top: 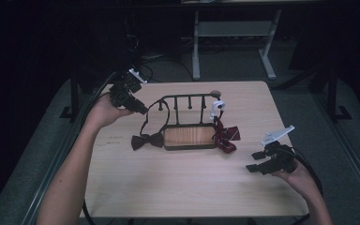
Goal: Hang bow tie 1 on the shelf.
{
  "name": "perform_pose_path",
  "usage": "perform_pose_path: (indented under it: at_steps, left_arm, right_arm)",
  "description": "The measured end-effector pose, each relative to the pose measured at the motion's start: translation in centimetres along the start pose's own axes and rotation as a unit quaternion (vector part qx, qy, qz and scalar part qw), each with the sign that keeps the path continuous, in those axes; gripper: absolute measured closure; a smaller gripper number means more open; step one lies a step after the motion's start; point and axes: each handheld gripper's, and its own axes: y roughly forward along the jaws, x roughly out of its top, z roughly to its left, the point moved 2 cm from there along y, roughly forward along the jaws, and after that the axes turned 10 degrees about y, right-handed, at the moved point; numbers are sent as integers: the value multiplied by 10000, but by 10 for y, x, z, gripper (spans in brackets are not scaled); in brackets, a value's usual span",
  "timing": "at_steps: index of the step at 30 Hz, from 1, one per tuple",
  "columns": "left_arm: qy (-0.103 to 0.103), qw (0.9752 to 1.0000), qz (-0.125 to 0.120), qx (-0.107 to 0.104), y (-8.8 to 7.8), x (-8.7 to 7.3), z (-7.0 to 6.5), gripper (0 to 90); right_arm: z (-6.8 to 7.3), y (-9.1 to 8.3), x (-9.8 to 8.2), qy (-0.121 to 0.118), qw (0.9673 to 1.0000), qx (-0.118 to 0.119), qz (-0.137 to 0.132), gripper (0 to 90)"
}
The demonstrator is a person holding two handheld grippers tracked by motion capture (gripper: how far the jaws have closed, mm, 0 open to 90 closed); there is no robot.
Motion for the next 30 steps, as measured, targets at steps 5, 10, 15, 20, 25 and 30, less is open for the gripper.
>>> perform_pose_path:
  at_steps: [5, 10, 15, 20, 25, 30]
  left_arm:
    - [-56, 10000, -74, 7, 0, -9, -3, 626]
    - [-75, 9999, -148, -12, -1, -17, -6, 601]
    - [-68, 9998, -179, -3, -1, -26, -9, 573]
    - [-50, 9999, -163, 2, 0, -33, -13, 537]
    - [-53, 9998, -202, -7, 1, -40, -18, 503]
    - [-41, 9997, -230, -43, 4, -48, -25, 486]
  right_arm:
    - [0, 2, 1, 31, 10000, -56, 38, 360]
    - [0, 1, 1, 42, 10000, -76, 41, 357]
    - [0, 1, 1, 91, 9999, -93, 32, 356]
    - [-2, 1, 0, 71, 9999, -87, 43, 354]
    - [-3, 1, 0, 96, 9999, -108, 39, 354]
    - [-3, 1, 0, 112, 9999, -119, 51, 354]
